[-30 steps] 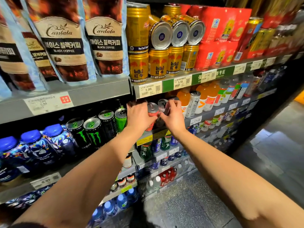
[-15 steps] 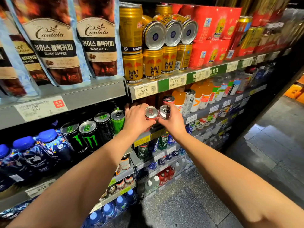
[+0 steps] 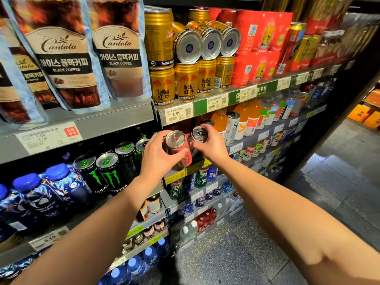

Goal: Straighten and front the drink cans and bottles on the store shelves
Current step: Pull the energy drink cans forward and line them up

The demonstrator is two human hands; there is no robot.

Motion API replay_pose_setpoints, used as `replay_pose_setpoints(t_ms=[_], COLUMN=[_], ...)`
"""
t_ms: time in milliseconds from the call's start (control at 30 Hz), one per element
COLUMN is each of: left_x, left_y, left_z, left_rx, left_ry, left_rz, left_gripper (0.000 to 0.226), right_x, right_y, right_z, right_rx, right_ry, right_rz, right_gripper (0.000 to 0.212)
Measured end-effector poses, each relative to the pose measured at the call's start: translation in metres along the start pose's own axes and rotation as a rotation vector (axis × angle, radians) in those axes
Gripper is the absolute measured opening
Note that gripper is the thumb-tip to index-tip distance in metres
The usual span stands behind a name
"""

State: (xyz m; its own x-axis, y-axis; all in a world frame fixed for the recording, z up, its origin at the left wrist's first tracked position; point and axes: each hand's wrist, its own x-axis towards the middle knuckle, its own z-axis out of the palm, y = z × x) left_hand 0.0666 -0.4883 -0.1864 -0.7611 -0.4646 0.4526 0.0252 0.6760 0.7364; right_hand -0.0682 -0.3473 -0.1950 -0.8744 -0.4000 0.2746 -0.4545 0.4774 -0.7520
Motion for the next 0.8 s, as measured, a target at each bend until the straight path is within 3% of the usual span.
replay_pose_setpoints(t_ms=[267,800], left_x=[-0.013,-0.016], left_y=[-0.018,-0.021], left_z=[-0.02,-0.024], left_rx=[-0.109,-0.091], left_ry=[0.062,-0.03], left_rz=[-0.042,-0.037], left_gripper=[0.05,0.054], right_x=[0.006,0.023], right_y=[-0.019,-0.026], right_z=[0.017,0.039], right_rx=[-0.028,-0.033], right_ry=[-0.098,-0.216], right_rz=[0.023,0.057], right_gripper=[0.06,0.057])
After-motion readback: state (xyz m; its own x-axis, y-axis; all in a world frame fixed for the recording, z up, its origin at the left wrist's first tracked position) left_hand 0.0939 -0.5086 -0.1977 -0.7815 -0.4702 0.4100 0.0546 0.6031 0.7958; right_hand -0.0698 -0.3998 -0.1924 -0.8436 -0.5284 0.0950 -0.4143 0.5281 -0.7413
